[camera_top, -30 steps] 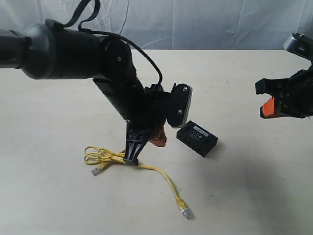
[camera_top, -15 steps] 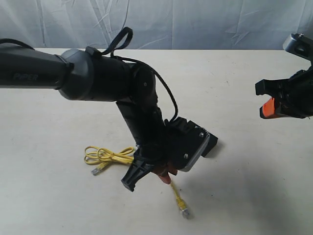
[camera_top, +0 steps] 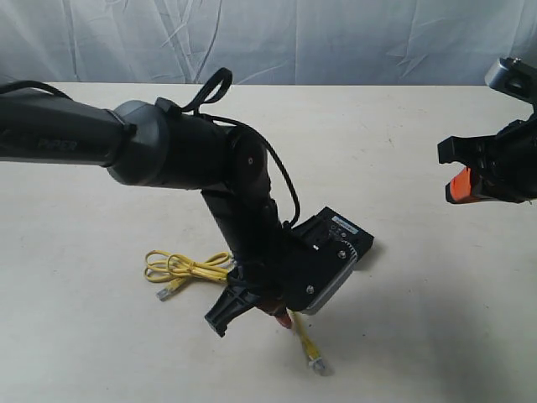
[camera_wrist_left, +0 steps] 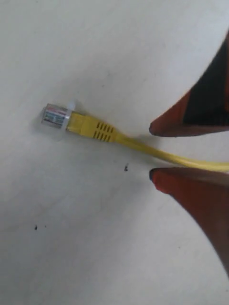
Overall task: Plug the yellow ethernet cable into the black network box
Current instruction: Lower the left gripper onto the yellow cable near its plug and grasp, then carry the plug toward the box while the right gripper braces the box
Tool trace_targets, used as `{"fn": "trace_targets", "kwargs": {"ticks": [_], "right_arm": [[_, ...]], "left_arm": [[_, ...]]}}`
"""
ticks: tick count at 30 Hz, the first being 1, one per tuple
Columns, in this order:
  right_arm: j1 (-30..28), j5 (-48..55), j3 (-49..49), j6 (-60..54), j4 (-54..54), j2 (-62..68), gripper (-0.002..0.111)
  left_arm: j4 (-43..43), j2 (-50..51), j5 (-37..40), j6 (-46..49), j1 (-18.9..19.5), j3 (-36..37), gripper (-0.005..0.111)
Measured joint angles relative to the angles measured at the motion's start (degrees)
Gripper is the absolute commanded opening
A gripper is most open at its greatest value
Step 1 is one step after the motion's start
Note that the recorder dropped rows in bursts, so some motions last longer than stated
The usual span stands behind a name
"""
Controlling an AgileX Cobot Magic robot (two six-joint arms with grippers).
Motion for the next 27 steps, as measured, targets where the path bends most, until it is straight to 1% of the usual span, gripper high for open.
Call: {"fn": "trace_targets", "kwargs": {"ticks": [4,9,16,23,25,27], "right_arm": [[0.0,0.0,0.0,0.0,0.0,0.0,-0.001],[0.0,-0.4,0.0,0.0,0.0,0.0,-0.001],[0.0,-0.4,0.0,0.0,0.0,0.0,-0.001],[0.0,-0.4,0.0,0.0,0.0,0.0,-0.001],[0.0,-0.4,0.0,0.0,0.0,0.0,-0.001],[0.0,-0.4,0.0,0.0,0.0,0.0,-0.001]], "left_arm": [[-4.6,1.3,-0.5,3.9,0.0,0.0,0.025],[-5.5,2.6,-0.1,4.9,-0.1,0.0,0.025],[-4.5,2.6,0.1,4.6,-0.1,0.0,0.025],[-0.9,2.4,0.4,2.5,-0.5,-0.1,0.025],[-0.5,2.4,0.4,2.1,-0.5,-0.1,0.021],[-0.4,2.4,0.5,1.9,-0.5,-0.1,0.011]]}}
